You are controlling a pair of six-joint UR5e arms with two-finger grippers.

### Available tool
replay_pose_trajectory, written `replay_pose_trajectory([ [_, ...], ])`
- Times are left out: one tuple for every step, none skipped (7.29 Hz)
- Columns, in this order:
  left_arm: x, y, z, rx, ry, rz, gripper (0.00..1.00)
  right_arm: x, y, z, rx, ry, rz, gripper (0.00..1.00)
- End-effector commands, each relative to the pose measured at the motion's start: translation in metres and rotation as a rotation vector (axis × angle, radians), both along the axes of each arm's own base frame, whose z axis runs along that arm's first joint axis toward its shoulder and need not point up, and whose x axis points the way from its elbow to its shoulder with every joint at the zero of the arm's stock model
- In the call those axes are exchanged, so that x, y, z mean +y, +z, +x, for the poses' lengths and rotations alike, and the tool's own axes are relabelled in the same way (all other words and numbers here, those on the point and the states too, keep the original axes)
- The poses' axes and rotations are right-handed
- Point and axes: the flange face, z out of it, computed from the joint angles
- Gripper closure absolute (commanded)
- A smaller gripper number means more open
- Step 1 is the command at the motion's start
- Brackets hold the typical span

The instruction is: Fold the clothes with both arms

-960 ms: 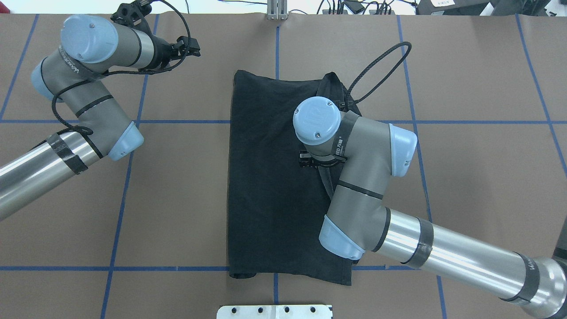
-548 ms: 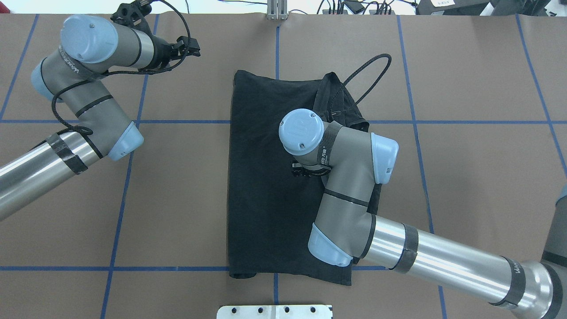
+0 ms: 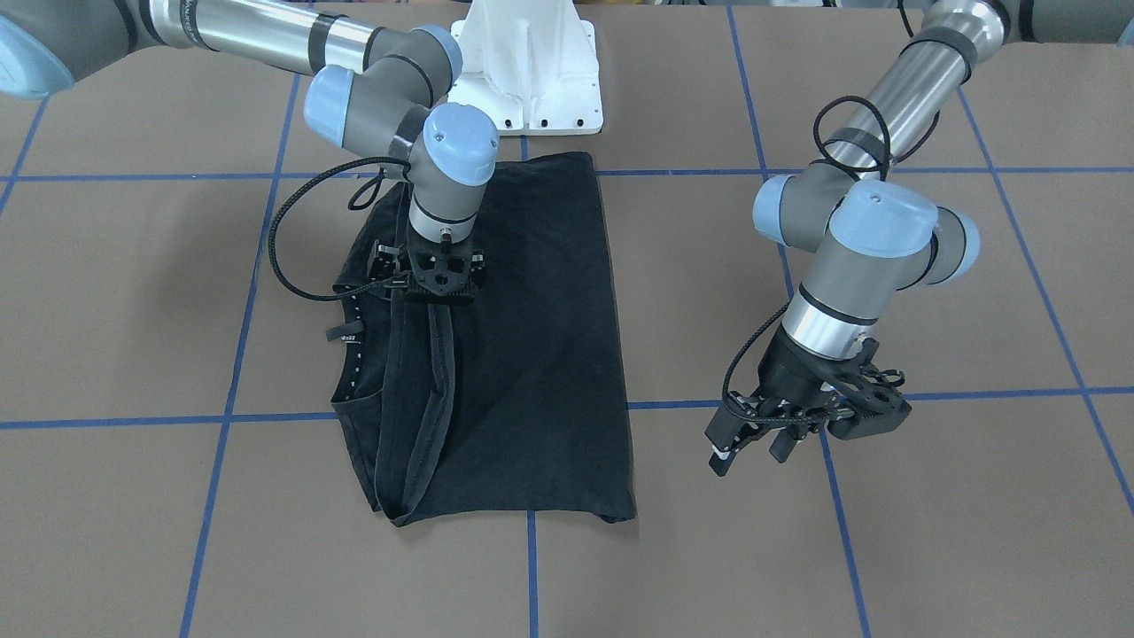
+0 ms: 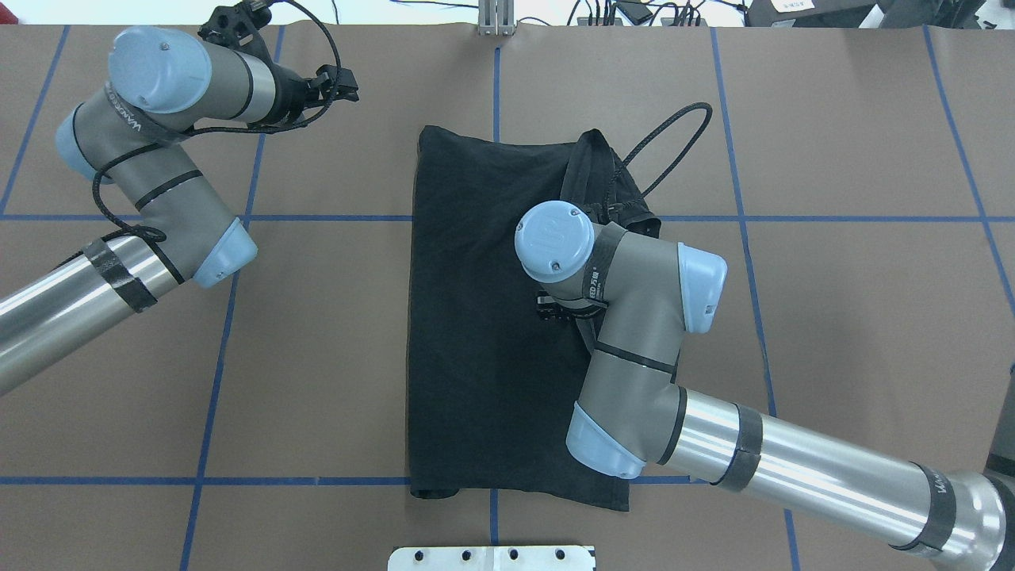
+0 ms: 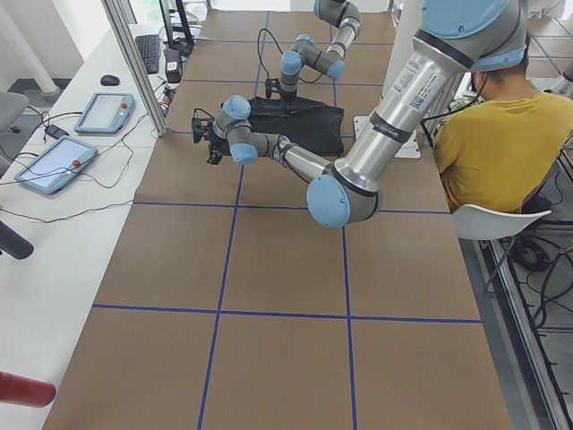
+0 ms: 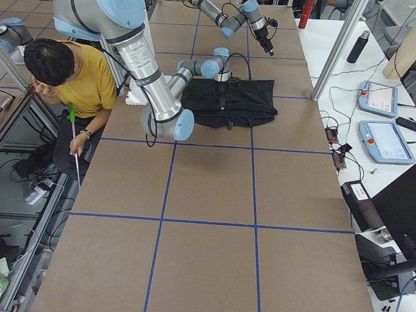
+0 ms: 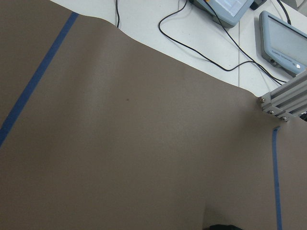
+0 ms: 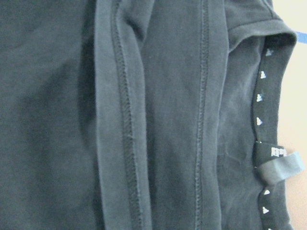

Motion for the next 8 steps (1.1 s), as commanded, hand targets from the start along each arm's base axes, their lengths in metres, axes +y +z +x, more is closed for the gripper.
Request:
replay_pose_trajectory([
  [0.000, -0.001, 0.000, 0.001, 0.000, 0.001, 0.00, 0.000, 0.022, 0.025, 0.011, -0.016, 0.012, 0.00],
  [0.001, -0.005, -0.002, 0.007, -0.002, 0.008, 0.00, -0.003, 0.027, 0.036, 0.012, -0.017, 0.015, 0.00],
  [0.001, -0.005, -0.003, 0.007, -0.002, 0.008, 0.00, 0.000, 0.043, 0.050, 0.025, -0.038, 0.024, 0.00],
  [0.002, -0.006, -0.003, 0.008, -0.002, 0.009, 0.00, 0.008, 0.063, 0.066, 0.042, -0.053, 0.022, 0.00],
  [0.002, -0.010, -0.005, 0.013, -0.003, 0.015, 0.00, 0.010, 0.055, 0.084, 0.015, -0.052, 0.035, 0.00],
  [0.003, -0.015, -0.006, 0.010, -0.002, 0.011, 0.00, 0.011, 0.030, 0.097, -0.024, -0.034, 0.051, 0.00],
  [0.006, -0.026, -0.008, 0.004, -0.001, 0.005, 0.00, 0.015, 0.018, 0.098, -0.058, 0.064, 0.006, 0.00],
  [0.009, -0.030, -0.008, 0.001, 0.002, 0.002, 0.00, 0.029, 0.009, 0.089, -0.112, 0.246, -0.090, 0.00],
])
